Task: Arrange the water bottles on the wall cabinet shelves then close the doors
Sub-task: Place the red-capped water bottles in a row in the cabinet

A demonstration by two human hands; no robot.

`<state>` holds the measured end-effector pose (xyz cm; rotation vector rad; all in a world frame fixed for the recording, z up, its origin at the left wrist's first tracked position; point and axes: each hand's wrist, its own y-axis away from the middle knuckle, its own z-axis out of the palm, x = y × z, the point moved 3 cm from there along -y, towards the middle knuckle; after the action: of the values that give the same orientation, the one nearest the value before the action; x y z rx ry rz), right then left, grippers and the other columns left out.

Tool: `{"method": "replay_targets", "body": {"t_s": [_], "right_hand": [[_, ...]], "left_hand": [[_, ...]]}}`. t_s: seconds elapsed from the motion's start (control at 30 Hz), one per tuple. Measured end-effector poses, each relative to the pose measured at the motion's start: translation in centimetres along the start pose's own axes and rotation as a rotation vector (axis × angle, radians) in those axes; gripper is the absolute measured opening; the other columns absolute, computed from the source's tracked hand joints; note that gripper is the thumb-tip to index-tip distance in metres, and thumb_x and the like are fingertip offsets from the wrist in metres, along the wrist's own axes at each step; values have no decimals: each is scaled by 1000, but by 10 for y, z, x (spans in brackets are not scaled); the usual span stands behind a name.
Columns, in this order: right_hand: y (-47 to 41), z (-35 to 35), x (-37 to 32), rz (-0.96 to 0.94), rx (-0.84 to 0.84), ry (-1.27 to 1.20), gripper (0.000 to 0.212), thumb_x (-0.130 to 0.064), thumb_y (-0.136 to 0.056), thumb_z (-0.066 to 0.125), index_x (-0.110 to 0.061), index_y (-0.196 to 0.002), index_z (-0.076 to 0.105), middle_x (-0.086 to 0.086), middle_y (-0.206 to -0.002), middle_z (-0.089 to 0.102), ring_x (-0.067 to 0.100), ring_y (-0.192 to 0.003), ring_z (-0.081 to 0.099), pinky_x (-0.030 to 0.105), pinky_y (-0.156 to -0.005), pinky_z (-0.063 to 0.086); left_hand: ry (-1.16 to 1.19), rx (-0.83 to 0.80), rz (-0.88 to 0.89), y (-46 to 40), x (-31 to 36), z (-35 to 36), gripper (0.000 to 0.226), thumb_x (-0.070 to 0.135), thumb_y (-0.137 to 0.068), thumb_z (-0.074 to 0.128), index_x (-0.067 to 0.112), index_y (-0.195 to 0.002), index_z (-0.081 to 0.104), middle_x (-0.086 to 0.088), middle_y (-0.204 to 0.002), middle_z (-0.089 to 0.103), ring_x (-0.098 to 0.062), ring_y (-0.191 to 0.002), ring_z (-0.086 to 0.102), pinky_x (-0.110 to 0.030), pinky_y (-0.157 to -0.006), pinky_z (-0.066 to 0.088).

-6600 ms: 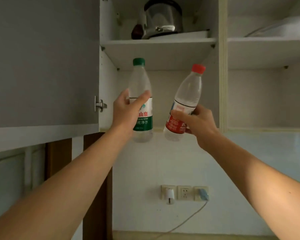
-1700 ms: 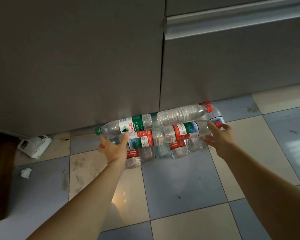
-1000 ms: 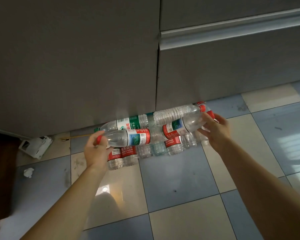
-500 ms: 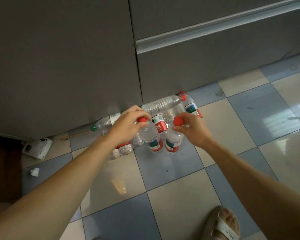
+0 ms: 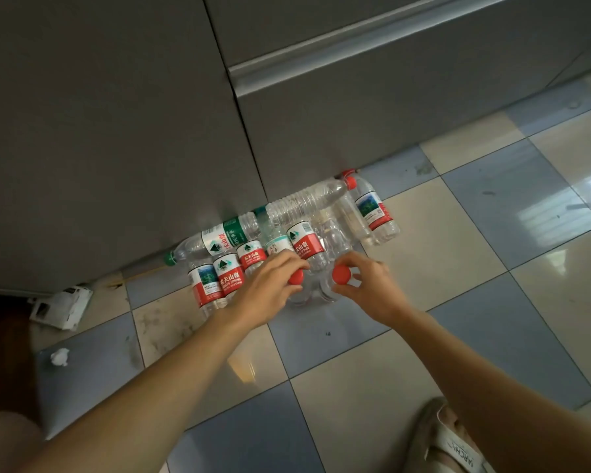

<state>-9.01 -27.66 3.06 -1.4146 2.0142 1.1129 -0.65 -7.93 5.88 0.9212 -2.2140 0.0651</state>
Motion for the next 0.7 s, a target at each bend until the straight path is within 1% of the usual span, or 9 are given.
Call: {"method": "replay_targets", "body": {"t_s": [0.1,0.2,0.23,0.3,0.37,0.47,0.57,0.63,0.7], "right_hand": [[3,6,9,20,22,-34,53,-32,-81,83,-34,-126,55,-13,-123,59,9,-109,57,28,-93,51],[5,15,20,40,33,-90,72,-36,-74,88,-38,-134,50,-27,-116,53,-3,-101,54,12,-84,40],[4,19,26,56,28,-113,78,-36,-72,90,-39,-137,47,-29,-116,52,-5,-101,53,12,-84,40],[1,29,39,98,10,-166,90,-33,-69,92,-38,-144,42,-22,-127,54,-2,-111,50,22,-92,45],[-1,38,50,131,0,-178,98,-33,-69,92,-35,-150,36,-11,-142,53,6,-122,49,34,-101,47],[-6,51,63,137,-1,-161,106,-34,-69,92,-36,-153,28,-5,-148,47,12,-130,48,38,-106,47],[-13,55,71,106,20,-150,101,-33,-67,93,-36,-149,33,-8,-144,49,7,-125,49,33,-102,48],[-19,57,76,94,31,-192,86,-32,-68,93,-40,-138,44,-14,-132,58,-1,-115,56,24,-95,48],[-22,57,77,88,31,-240,74,-26,-68,94,-48,-125,51,-26,-118,65,-7,-108,61,21,-92,51]], "left_hand": [[33,78,-42,1,-2,5,46,24,-91,73,19,-134,58,9,-128,50,-8,-118,47,-32,-103,45],[147,107,-169,3,-10,18,57,35,-85,78,21,-136,55,10,-131,48,-7,-121,47,-27,-103,39],[202,117,-216,4,-15,24,60,37,-83,80,23,-136,55,10,-130,47,-8,-122,47,-25,-102,39],[328,135,-312,7,-24,39,66,37,-78,85,24,-135,55,8,-131,46,-12,-124,49,-28,-103,44],[405,156,-389,11,-32,55,76,33,-72,90,22,-138,53,3,-136,45,-17,-127,49,-39,-107,47],[454,222,-440,10,-44,79,86,29,-67,94,23,-141,50,-1,-140,48,-20,-129,50,-45,-107,46],[551,282,-460,3,-50,92,89,28,-64,96,25,-139,49,0,-140,51,-17,-126,52,-46,-106,47],[618,296,-485,-1,-54,98,89,25,-62,97,27,-137,50,1,-138,53,-16,-125,53,-47,-106,48],[654,316,-474,-5,-54,102,83,19,-61,97,25,-132,55,-2,-133,58,-19,-123,56,-49,-105,48]]}}
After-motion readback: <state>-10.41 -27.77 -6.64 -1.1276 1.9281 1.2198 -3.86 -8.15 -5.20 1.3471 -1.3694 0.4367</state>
